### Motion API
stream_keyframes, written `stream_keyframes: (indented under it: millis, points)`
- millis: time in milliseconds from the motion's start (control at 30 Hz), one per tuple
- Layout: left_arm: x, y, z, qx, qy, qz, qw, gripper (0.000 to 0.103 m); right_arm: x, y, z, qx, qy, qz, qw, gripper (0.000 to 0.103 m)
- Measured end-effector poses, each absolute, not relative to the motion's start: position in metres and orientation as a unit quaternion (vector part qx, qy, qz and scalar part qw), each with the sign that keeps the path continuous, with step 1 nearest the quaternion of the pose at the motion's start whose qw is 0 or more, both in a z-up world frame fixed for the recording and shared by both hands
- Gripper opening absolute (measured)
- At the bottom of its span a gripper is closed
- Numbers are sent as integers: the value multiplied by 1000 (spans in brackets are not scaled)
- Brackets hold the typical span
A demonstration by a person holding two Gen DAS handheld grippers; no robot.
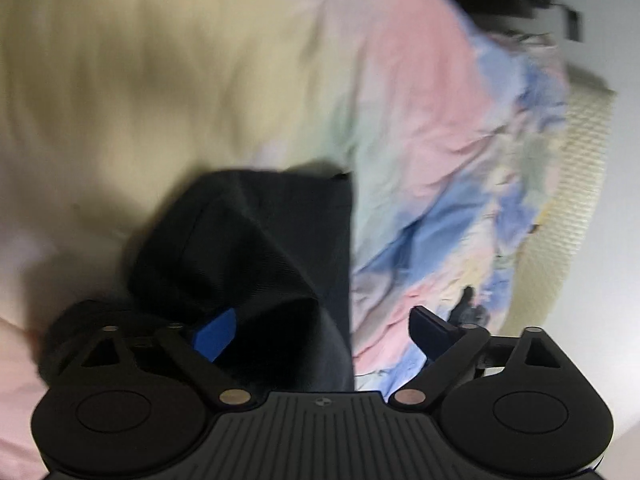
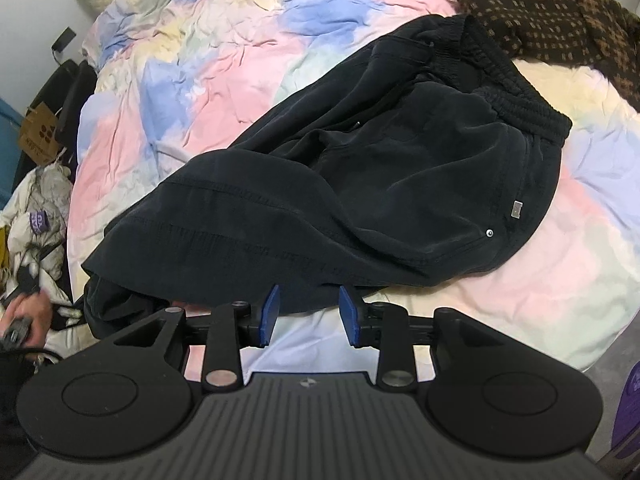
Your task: Fold clothes
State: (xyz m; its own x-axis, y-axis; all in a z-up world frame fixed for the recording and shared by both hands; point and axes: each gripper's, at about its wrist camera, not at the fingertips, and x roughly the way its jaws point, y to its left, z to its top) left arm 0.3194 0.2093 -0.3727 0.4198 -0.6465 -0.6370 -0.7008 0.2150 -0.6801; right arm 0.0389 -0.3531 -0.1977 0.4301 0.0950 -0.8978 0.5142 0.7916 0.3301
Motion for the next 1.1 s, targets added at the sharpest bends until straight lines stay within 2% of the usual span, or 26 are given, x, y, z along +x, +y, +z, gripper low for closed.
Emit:
stream_keyframes:
  millis: [33, 67, 133, 167, 200, 467, 733, 967, 1100]
  points:
    - [325, 204, -380, -624, 543, 28, 561, 73, 37, -352, -195, 291, 516, -132, 795, 35]
    - [329, 200, -384, -621, 546, 33, 561, 64, 36, -351, -193, 288, 514, -132, 797, 36]
    - [334, 195, -381, -616, 543, 38, 570, 29, 30, -351, -189, 287, 509, -135, 800, 36]
    - [336, 192, -379, -613, 540, 40, 575, 14, 26, -353, -188, 289, 507, -138, 800, 36]
    - [338, 190, -372, -600, 538, 44, 590, 4, 23, -355, -187, 292, 505, -141, 800, 36]
    - [310, 165, -245, -498, 464, -30, 732, 2, 8, -374, -198, 330, 488, -124, 799, 37]
    - [196, 144, -118, -460, 366, -47, 808, 2, 12, -388, -212, 344, 479, -56, 806, 37]
    - [53, 150, -73, -469, 314, 14, 826, 2, 9, -400, -220, 328, 485, 17, 810, 37]
    - [-19, 162, -75, -485, 306, 68, 816, 2, 2, -403, -227, 322, 495, 48, 806, 37]
